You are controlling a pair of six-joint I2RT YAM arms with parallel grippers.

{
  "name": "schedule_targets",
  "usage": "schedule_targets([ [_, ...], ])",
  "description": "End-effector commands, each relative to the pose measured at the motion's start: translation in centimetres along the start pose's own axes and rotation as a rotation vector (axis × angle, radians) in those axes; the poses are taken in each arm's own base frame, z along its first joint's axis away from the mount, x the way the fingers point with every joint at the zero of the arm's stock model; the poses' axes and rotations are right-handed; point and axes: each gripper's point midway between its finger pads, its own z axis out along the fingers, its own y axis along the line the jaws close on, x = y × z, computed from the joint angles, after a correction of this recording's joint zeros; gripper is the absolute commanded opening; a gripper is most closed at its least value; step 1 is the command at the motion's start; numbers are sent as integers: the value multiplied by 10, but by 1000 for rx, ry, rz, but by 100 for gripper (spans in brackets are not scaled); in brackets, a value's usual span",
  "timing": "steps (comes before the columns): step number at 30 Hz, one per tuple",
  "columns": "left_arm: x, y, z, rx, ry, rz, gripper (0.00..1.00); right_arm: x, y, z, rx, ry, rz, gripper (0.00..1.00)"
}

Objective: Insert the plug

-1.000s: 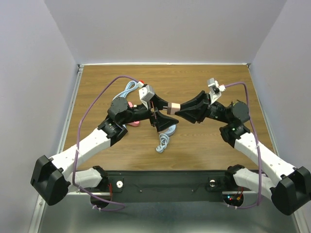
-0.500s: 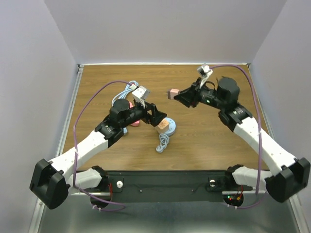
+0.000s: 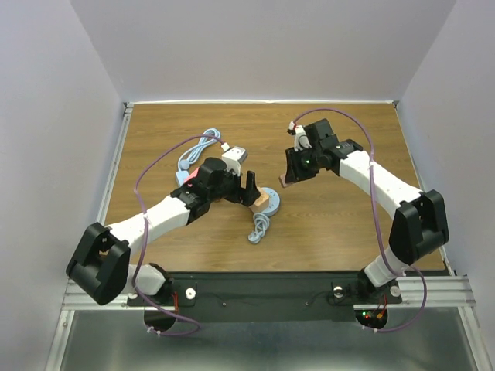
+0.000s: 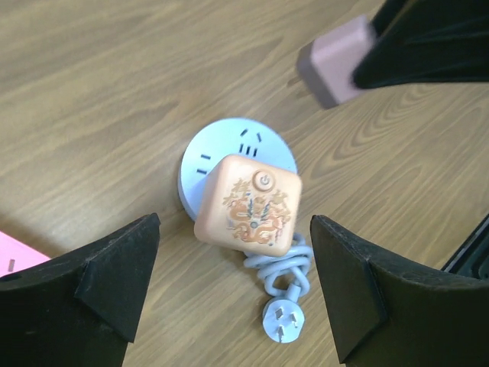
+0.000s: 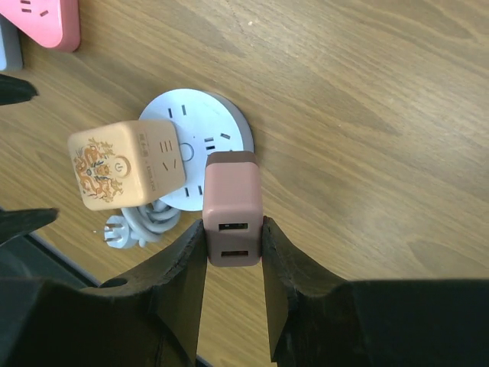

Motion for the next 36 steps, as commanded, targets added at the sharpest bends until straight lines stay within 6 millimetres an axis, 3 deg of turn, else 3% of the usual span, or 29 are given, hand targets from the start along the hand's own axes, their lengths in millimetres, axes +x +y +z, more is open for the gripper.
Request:
schedule_targets([
  [1,-15,-2,3,-8,-20,-11,90,-10,11,-14,2,9,-75,0],
  [6,-5,-5,10,18,19,-21,89,-5,25,1,-23,64,-95,0],
  [19,18,-4,12,37,73,-36,87,13,24,37,20,178,-104,0],
  [36,26,-9,14,57,100,-29,82,14,32,46,-10,197,-136,0],
])
